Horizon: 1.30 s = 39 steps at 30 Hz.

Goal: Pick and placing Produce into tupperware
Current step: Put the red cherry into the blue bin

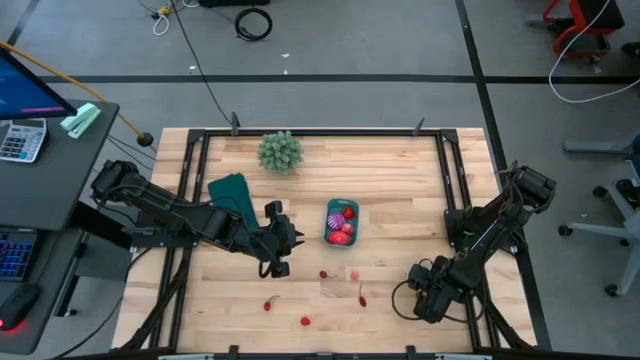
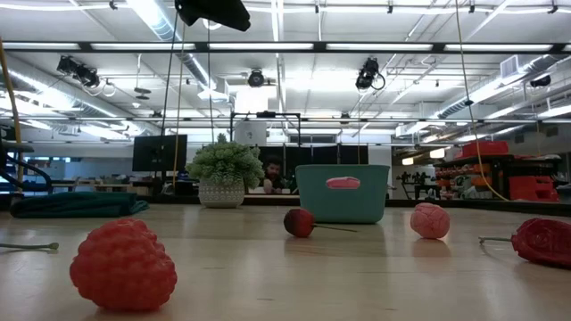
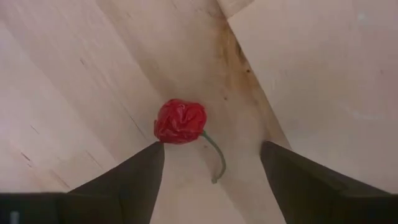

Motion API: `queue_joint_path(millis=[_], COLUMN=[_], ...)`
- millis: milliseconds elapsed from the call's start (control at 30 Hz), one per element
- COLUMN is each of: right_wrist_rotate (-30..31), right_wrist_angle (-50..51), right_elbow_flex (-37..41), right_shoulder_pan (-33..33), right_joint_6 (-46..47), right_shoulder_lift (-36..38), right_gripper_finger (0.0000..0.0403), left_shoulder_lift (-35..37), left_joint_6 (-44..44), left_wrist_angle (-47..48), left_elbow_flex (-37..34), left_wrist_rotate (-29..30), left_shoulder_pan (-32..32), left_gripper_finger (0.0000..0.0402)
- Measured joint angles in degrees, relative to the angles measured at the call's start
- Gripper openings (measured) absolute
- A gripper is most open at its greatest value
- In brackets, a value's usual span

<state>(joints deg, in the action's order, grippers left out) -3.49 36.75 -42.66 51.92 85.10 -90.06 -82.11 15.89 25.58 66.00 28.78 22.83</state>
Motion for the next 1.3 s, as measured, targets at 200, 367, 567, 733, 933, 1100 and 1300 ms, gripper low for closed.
queue_joint_path(millis=[200,367,567,733,933,1100,1300], right_wrist_rotate=[1.0,1.6,4.4,20.4,46.3,75.3,78.7], right_wrist_angle=[0.4,0.7,-0.9,-6.0,-5.4,-7.6,-26.8], right_elbow_flex=[0.3,0.4,0.4,0.4,0.4,0.3,0.3], right_shoulder_pan=[0.0,0.0,0.0,0.0,-1.6,-7.4,-20.2], right_joint_6=[0.1,0.2,0.8,-1.6,-1.6,-1.1,-13.9], right_shoulder_lift=[1.4,1.5,1.5,1.5,2.6,2.6,2.6], right_gripper_finger=[0.0228,0.0159,0.0055,0.0012,0.0005,0.0006,0.0006], left_shoulder_lift=[0.0,0.0,0.0,0.0,0.0,0.0,0.0], left_joint_6=[0.0,0.0,0.0,0.0,-0.1,-0.2,-1.6], left_wrist_angle=[0.0,0.0,0.0,0.0,0.0,-0.1,-0.4], left_elbow_flex=[0.0,0.0,0.0,0.0,0.0,0.0,0.0], left_wrist_rotate=[0.0,0.0,0.0,0.0,0.0,0.0,0.1], left_shoulder_pan=[0.0,0.0,0.0,0.0,0.0,-0.3,-1.1], left_gripper_finger=[0.0073,0.0077,0.0078,0.0071,0.0070,0.0075,0.0070])
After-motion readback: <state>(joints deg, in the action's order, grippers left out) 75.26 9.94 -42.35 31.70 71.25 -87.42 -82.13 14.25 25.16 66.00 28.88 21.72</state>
